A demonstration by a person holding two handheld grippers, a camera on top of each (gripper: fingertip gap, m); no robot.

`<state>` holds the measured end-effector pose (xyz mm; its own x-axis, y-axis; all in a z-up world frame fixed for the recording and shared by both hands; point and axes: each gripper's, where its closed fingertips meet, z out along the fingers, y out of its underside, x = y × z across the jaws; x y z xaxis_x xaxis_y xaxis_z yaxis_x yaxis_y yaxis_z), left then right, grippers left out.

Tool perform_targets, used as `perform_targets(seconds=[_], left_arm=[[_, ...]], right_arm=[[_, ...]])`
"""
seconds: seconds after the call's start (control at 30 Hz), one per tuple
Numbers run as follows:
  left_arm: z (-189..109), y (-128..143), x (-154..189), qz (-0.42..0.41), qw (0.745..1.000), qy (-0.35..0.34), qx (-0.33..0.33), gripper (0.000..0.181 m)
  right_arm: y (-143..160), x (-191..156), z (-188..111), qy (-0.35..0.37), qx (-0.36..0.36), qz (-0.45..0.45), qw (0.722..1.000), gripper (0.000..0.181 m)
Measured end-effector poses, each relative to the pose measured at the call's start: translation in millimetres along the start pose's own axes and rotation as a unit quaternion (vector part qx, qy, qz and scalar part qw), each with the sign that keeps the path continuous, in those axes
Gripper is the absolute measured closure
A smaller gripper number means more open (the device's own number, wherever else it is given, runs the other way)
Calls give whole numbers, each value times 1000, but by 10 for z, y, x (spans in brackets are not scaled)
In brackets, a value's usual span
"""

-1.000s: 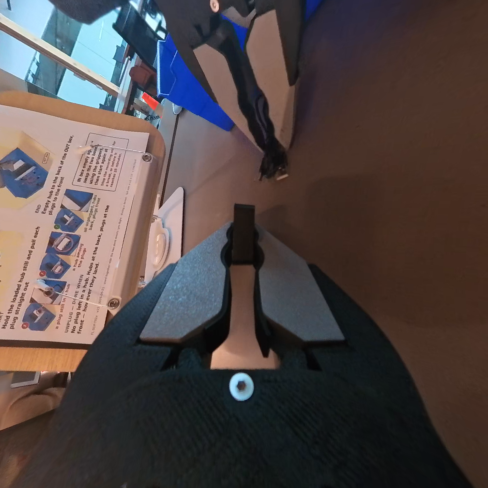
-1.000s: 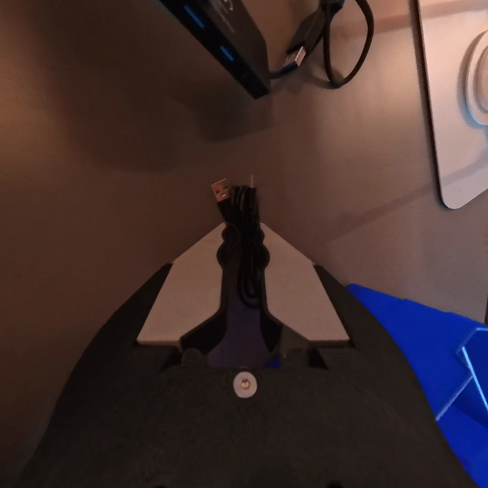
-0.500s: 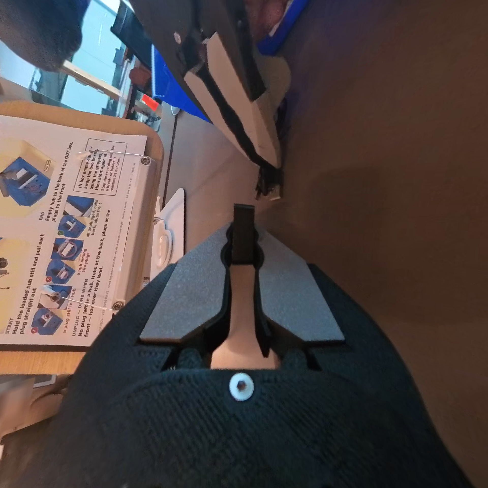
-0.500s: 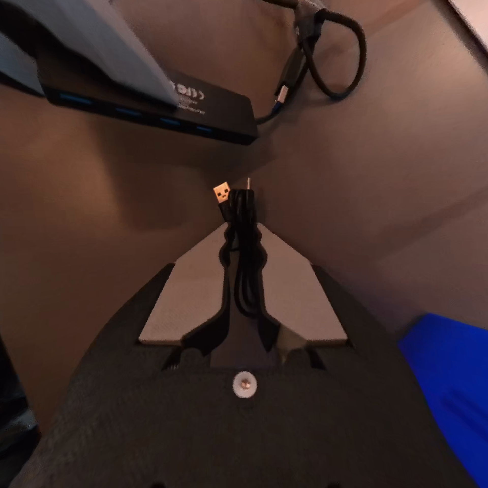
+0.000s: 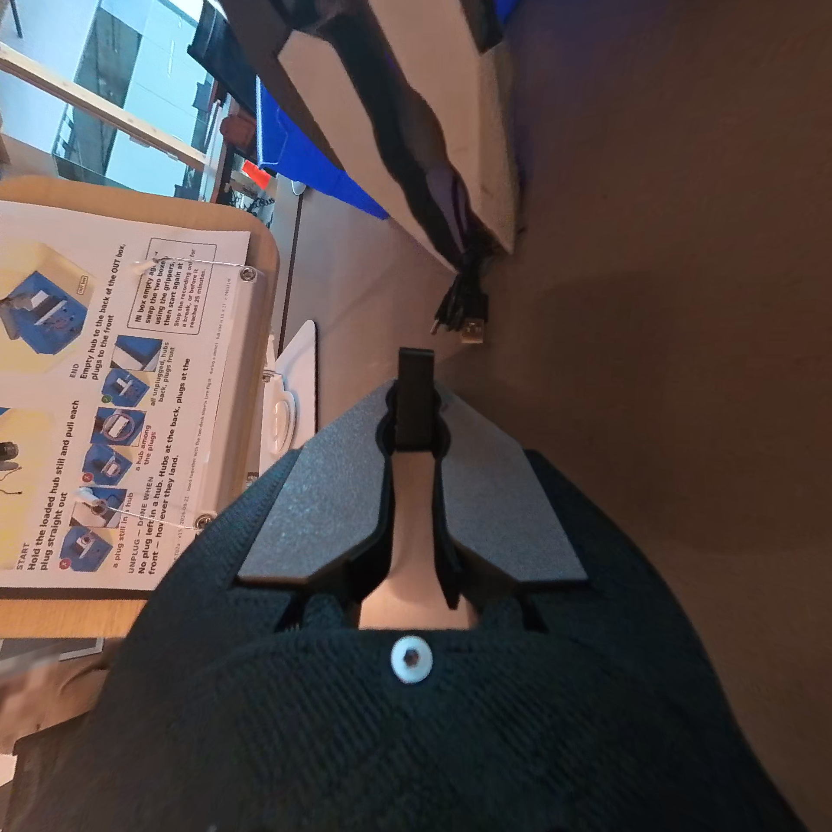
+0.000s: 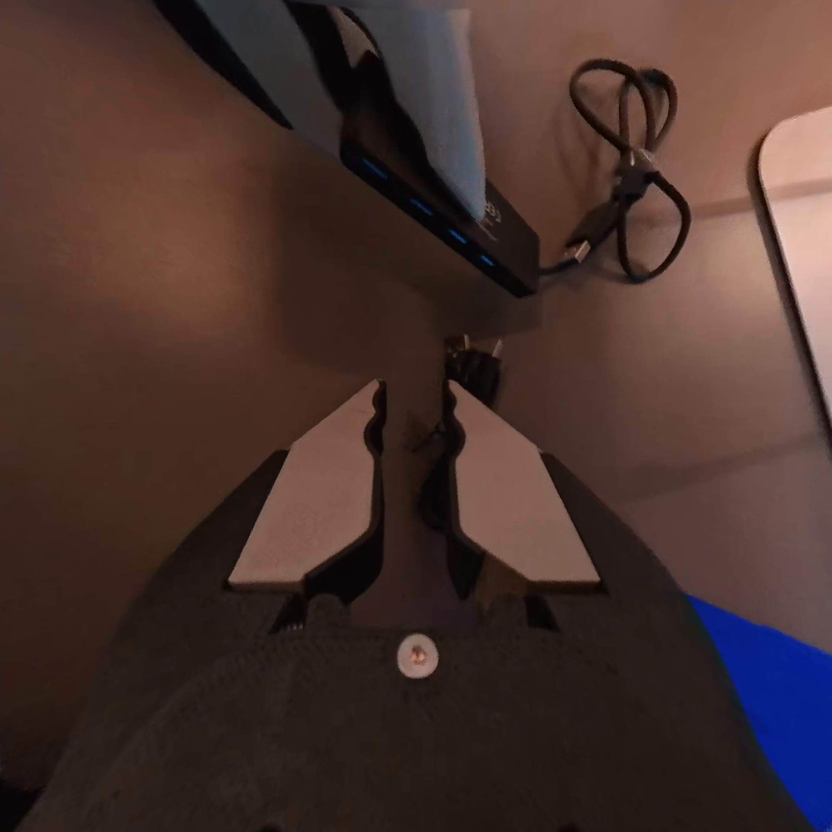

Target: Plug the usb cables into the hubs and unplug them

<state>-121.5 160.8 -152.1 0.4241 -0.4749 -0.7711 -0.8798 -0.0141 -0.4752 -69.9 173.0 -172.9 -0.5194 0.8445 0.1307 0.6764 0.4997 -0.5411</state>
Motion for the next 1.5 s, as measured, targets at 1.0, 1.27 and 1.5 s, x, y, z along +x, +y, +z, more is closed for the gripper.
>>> perform_targets(seconds=[1.0, 1.27, 1.5], left_arm=[[15, 50, -26, 21, 1000, -18, -12, 173], [-16, 212, -251, 108, 986, -103, -79, 173], [-28, 176, -258, 94, 988, -102, -69, 173]], right_arm=[[58, 231, 208, -3, 26, 62, 998, 173], [-58, 194, 108, -70, 91, 107, 988, 173], [-204, 145, -24, -80, 133, 92, 984, 174]])
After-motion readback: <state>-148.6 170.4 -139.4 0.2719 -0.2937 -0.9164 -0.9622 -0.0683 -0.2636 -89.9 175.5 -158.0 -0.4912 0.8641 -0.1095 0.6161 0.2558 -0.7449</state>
